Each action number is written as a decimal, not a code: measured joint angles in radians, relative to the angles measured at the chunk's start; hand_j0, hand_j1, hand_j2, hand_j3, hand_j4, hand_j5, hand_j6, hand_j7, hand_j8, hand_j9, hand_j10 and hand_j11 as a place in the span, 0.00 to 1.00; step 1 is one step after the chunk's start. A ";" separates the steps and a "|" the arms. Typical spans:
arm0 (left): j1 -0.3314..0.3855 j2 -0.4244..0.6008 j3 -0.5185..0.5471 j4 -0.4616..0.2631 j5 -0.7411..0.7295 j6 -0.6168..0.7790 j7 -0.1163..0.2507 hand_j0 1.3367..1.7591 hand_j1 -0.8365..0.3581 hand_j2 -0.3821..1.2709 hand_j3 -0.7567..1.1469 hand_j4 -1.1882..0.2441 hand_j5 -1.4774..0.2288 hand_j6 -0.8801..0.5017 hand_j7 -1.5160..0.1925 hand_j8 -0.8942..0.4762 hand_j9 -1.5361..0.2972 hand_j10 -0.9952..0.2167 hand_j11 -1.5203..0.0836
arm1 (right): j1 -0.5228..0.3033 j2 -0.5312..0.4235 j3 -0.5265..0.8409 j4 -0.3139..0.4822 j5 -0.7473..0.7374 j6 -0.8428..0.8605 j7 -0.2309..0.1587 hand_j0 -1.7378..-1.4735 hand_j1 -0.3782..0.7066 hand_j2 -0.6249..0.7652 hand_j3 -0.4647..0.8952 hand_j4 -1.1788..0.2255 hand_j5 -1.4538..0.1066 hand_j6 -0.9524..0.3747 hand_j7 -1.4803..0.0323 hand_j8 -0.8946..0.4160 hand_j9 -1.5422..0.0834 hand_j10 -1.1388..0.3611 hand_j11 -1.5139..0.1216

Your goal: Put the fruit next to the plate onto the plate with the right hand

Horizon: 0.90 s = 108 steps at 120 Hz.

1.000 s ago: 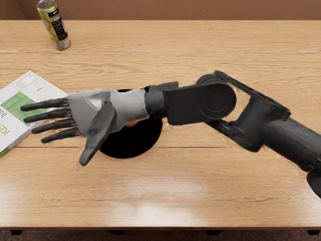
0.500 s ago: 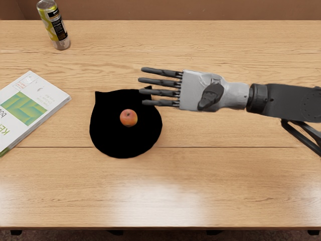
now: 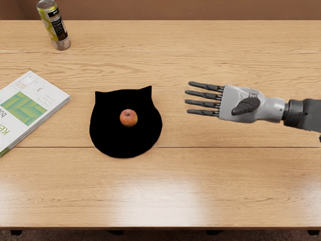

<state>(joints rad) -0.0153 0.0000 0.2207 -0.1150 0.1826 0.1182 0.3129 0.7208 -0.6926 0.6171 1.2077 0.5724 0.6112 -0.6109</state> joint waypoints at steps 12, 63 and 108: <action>0.000 0.000 0.000 0.000 0.000 0.000 0.000 0.76 0.98 0.23 0.40 0.82 0.85 0.63 0.88 0.64 0.83 0.81 0.94 | -0.019 0.001 0.001 -0.015 0.000 0.000 0.000 0.30 0.03 0.45 0.34 0.84 0.93 0.72 0.98 0.69 0.95 0.76 0.93; -0.006 0.000 0.000 0.000 0.000 0.000 0.000 0.76 0.98 0.23 0.40 0.82 0.85 0.63 0.88 0.64 0.83 0.81 0.94 | -0.005 -0.011 0.006 -0.076 0.055 0.000 0.000 0.30 0.03 0.45 0.34 0.84 0.93 0.72 0.98 0.69 0.95 0.76 0.93; -0.008 0.000 0.000 -0.002 0.000 -0.003 0.000 0.76 0.98 0.23 0.40 0.82 0.85 0.63 0.88 0.64 0.83 0.81 0.94 | -0.008 -0.169 0.017 -0.201 0.129 0.000 0.000 0.30 0.03 0.45 0.34 0.84 0.93 0.72 0.98 0.69 0.95 0.76 0.93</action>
<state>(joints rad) -0.0230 0.0000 0.2207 -0.1171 0.1826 0.1148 0.3128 0.7132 -0.8614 0.6338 1.0063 0.7015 0.6113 -0.6109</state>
